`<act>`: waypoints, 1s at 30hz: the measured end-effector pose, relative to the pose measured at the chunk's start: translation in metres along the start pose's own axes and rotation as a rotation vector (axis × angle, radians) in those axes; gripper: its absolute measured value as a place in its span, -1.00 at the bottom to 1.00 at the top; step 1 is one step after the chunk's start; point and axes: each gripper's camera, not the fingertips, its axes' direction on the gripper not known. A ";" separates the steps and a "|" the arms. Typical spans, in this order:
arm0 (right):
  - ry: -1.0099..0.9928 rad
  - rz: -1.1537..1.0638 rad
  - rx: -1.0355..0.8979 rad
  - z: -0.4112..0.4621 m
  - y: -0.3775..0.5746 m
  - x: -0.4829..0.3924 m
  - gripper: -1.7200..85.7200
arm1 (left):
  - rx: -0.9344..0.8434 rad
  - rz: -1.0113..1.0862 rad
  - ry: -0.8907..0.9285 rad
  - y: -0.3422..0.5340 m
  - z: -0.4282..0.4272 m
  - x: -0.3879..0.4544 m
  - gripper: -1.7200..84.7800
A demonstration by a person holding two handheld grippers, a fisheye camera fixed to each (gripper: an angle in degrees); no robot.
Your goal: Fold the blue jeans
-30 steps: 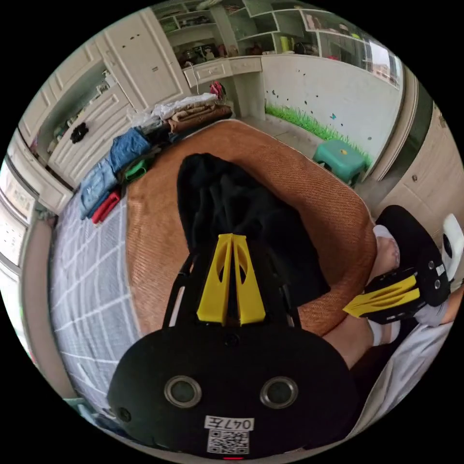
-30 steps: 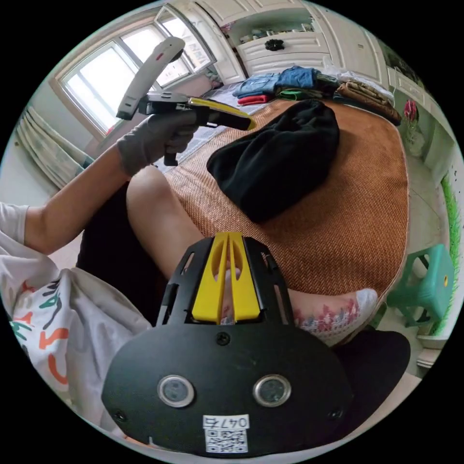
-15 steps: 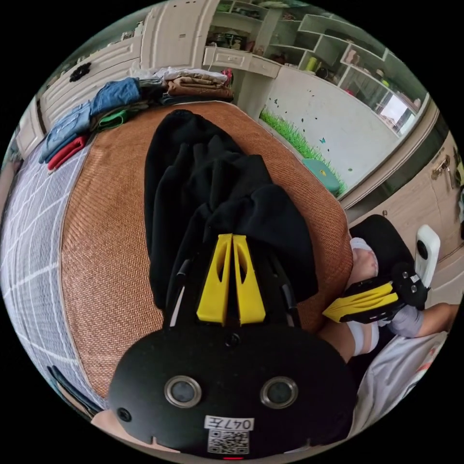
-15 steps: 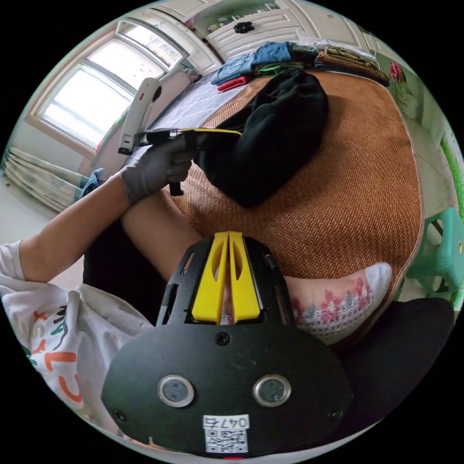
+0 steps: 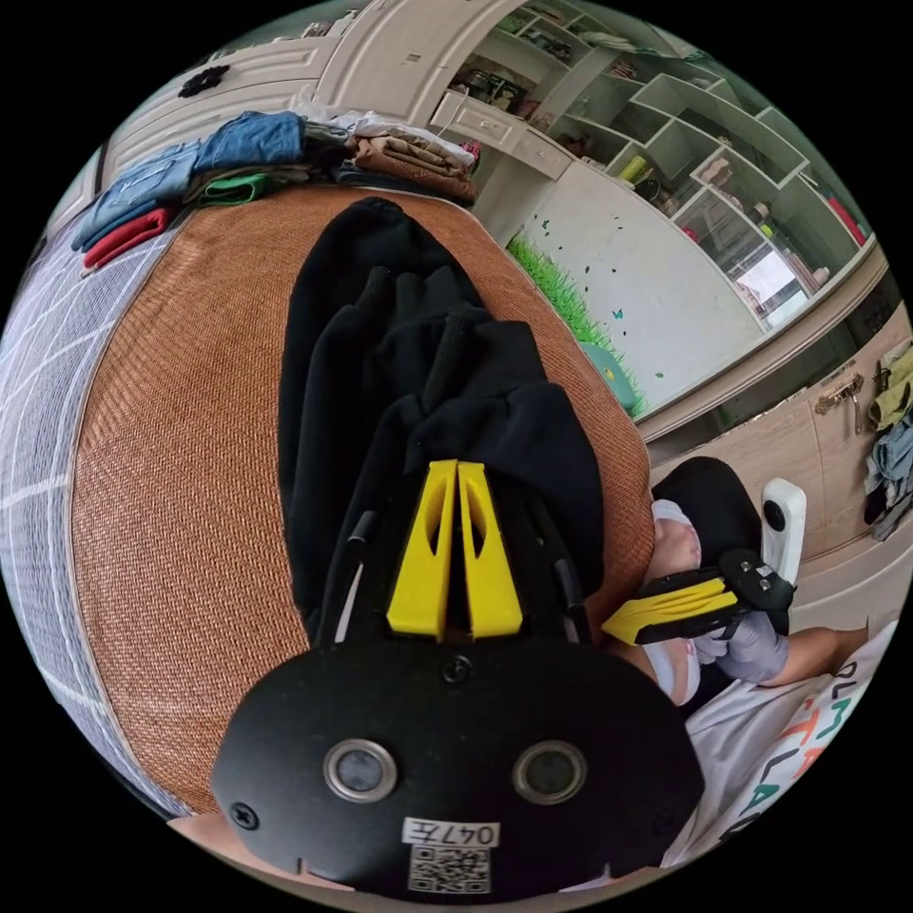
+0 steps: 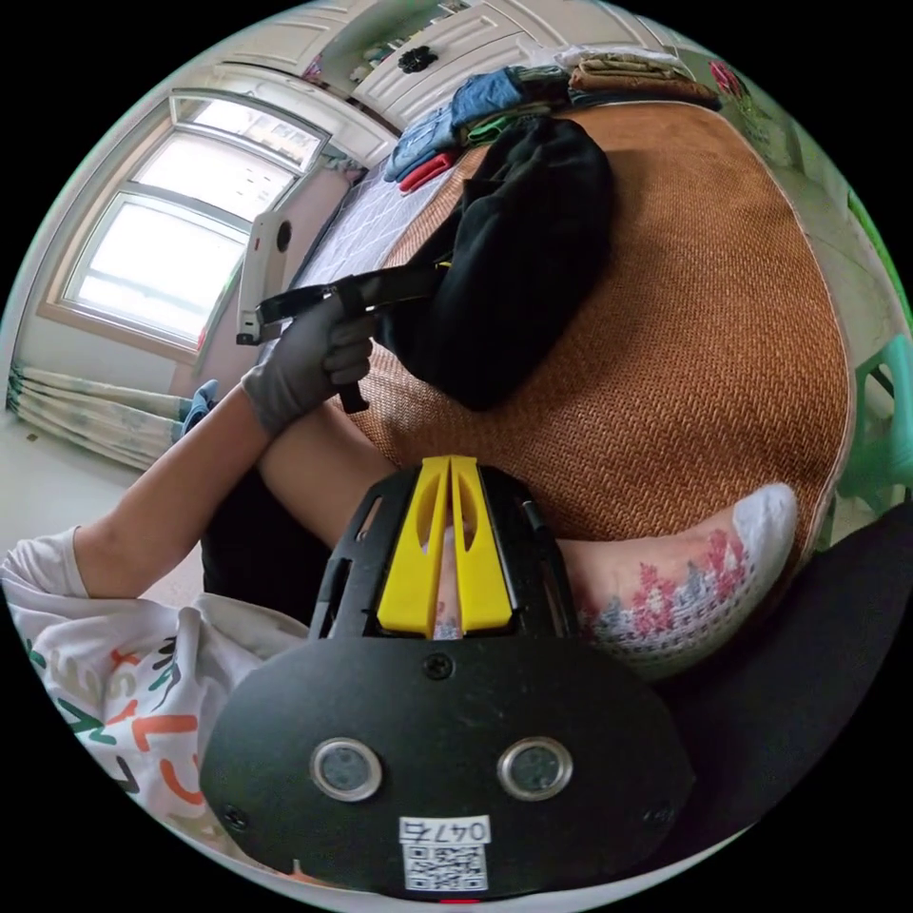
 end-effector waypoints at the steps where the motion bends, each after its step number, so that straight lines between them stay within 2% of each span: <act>1: -0.001 -0.006 -0.007 0.001 0.000 0.002 -0.99 | 0.002 -0.002 0.003 0.002 0.000 -0.001 -0.98; 23: -0.093 -0.089 0.035 -0.004 0.015 0.020 -0.99 | 0.007 -0.016 -0.008 0.056 -0.003 -0.004 -0.98; 30: -0.029 -0.093 0.042 -0.007 0.018 0.008 -0.99 | 0.012 -0.014 -0.011 0.079 -0.006 -0.005 -0.98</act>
